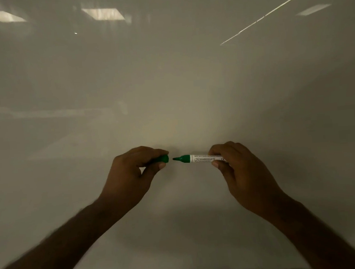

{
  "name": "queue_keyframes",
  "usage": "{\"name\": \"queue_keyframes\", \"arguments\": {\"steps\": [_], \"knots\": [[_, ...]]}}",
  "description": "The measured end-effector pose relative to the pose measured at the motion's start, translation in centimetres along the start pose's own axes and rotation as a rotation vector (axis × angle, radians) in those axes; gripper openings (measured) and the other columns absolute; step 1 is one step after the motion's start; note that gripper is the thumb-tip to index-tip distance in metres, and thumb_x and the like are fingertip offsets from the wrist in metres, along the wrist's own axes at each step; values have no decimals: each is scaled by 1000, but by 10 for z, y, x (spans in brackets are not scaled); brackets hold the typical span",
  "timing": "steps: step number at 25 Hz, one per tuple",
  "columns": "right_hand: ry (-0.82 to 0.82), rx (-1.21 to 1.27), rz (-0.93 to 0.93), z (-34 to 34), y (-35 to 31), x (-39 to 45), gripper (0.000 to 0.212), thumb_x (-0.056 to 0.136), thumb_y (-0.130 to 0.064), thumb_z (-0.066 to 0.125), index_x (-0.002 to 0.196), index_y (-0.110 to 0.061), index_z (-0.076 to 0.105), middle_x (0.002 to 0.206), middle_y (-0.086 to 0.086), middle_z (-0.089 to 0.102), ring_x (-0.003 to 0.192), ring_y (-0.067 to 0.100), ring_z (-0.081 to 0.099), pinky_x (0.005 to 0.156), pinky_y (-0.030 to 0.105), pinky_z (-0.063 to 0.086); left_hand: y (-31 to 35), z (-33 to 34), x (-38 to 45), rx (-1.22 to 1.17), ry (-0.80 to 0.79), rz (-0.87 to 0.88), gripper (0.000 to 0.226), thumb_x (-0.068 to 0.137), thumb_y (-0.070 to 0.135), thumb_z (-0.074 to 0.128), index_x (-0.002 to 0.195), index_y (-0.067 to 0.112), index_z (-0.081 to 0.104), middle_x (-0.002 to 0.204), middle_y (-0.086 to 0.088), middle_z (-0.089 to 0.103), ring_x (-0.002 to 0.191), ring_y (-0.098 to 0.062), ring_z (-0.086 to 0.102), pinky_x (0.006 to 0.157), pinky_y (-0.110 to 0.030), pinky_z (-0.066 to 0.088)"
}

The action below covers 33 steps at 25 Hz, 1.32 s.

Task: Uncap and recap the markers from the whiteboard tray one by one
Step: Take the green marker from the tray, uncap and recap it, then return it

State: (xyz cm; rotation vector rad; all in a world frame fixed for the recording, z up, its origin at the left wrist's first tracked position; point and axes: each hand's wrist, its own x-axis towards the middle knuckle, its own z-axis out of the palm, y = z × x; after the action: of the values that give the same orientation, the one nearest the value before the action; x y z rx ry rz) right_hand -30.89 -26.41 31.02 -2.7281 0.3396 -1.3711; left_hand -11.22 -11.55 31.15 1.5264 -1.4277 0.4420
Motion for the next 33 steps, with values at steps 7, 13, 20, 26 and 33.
{"name": "queue_keyframes", "arguments": {"steps": [7,13,20,26,33], "knots": [[23,31,-8,-6,2,3,20,92,-20,48,106,-15,61,91,-1,60,81,18,51,67,40,50,11,-1,5,-14,4,-63,33,76,10,75,106,19,70,89,10,71,86,-2,64,75,-3,44],[21,64,-49,-7,2,7,17,92,-19,49,104,-18,60,90,-3,59,81,17,51,68,38,49,23,3,10,-12,-39,-51,24,75,12,76,96,22,74,84,14,70,83,1,62,71,-2,40],[-31,207,-43,-6,6,11,21,92,-18,49,108,-15,62,88,-3,56,81,12,48,70,25,42,25,8,14,-87,-49,-133,23,78,11,73,90,30,72,68,10,71,72,-3,64,63,-8,43],[-10,167,-58,-2,3,16,24,93,-23,50,109,-16,66,79,3,58,72,17,51,63,35,45,28,9,18,-126,-39,-79,25,80,2,68,85,26,73,65,6,71,62,-8,67,63,-8,48],[5,227,-45,4,4,13,24,92,-23,52,109,-14,67,73,1,56,65,16,49,57,34,44,27,5,20,-11,-60,54,19,79,2,70,92,16,74,67,12,68,70,-1,65,62,-2,42]]}}
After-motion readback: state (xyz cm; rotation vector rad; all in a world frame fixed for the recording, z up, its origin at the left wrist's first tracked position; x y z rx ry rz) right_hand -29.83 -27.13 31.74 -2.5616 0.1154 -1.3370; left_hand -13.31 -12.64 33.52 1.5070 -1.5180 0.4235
